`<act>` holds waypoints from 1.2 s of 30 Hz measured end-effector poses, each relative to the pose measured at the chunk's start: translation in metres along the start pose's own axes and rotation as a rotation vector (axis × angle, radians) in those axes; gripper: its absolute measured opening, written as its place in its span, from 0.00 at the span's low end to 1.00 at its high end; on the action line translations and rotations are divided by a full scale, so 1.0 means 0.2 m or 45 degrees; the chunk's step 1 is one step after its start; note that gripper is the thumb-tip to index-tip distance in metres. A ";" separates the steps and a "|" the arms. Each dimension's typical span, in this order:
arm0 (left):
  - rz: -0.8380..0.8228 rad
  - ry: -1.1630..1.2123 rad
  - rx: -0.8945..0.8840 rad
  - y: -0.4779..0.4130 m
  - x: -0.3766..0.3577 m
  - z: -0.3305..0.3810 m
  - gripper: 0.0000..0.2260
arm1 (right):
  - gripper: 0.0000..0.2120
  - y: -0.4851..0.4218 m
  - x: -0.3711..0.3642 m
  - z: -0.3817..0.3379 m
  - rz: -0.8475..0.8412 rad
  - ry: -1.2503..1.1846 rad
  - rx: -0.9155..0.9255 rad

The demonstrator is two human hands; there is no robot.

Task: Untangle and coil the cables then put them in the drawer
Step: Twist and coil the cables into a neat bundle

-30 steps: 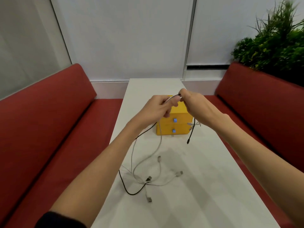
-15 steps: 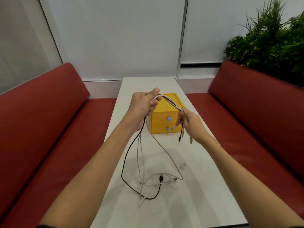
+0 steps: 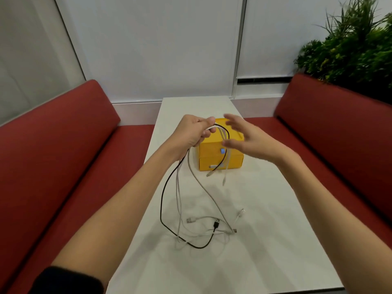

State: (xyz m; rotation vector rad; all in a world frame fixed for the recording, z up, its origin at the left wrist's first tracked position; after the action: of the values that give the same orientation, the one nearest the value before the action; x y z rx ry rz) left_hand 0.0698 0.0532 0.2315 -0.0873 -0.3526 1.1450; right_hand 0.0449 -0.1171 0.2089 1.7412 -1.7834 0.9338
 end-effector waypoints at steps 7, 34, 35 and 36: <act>-0.087 -0.090 -0.009 -0.05 0.03 0.01 0.17 | 0.14 -0.09 -0.02 -0.13 0.162 0.600 0.480; -0.047 -0.171 0.089 0.05 0.59 -0.15 0.13 | 0.08 -0.09 0.14 0.67 0.268 0.429 -0.235; -0.057 -0.191 0.077 0.03 0.58 -0.12 0.13 | 0.07 -0.11 0.12 0.68 0.152 0.464 -0.311; -0.075 -0.208 0.065 0.02 0.57 -0.10 0.13 | 0.09 -0.12 0.12 0.66 0.056 0.504 -0.371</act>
State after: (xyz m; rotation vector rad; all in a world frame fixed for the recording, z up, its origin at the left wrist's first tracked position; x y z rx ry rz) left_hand 0.1139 0.1592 0.2381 0.0614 -0.4675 1.1052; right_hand 0.0822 -0.2305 0.1427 1.2430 -1.6067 0.9093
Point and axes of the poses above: each hand's wrist, its own y-axis away from the middle knuckle, its own x-axis out of the back of the hand, z = x × y, the point moved 3 cm from there along -y, towards the middle knuckle, and after that the axes turned 10 degrees about -x, right-handed, at the moved point
